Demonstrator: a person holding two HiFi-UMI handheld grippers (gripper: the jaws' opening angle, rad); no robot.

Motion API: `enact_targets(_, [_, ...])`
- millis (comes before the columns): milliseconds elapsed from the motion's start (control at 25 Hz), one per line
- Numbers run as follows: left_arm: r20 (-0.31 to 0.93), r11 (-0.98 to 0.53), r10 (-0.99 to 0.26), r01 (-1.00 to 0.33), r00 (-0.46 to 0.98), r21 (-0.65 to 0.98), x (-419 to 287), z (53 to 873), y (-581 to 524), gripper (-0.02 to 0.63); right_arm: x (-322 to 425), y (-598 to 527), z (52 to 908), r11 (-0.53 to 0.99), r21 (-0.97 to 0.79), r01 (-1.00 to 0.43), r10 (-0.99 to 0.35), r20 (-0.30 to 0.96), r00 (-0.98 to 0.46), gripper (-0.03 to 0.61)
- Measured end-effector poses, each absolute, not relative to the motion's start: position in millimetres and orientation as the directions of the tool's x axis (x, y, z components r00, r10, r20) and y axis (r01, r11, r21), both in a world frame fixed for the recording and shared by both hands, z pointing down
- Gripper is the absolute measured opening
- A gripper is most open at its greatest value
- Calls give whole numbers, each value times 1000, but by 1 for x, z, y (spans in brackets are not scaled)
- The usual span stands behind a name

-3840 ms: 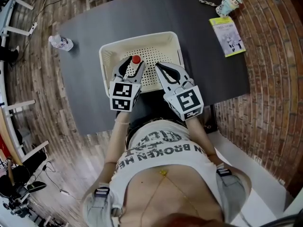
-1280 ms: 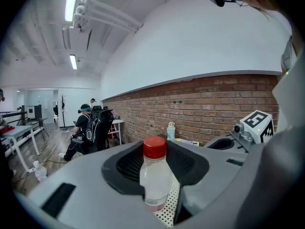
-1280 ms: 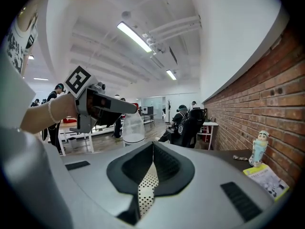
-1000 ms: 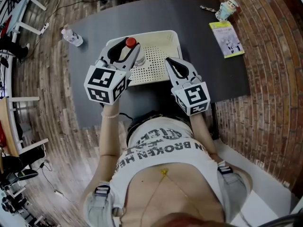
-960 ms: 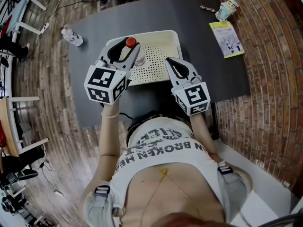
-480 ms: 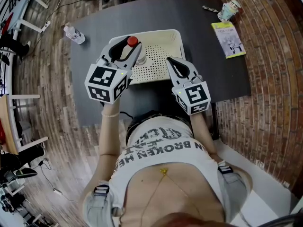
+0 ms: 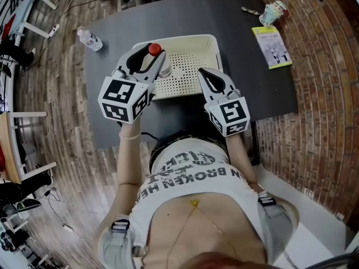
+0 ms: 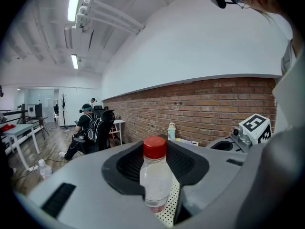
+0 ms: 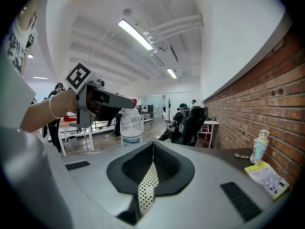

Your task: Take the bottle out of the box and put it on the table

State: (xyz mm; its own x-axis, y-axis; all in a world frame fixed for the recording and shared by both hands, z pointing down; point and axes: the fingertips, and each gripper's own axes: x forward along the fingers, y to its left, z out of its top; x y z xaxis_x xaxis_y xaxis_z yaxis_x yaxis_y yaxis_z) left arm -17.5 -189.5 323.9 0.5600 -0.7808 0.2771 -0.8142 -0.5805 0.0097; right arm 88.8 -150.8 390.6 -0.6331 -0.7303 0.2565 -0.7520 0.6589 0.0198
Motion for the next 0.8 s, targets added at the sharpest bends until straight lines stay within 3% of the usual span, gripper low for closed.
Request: enact_targets(800, [240,-441,-869,-897,433,20,-148,315,-168,149,46,-140,392,628,50,-777,-755,283,-592,9])
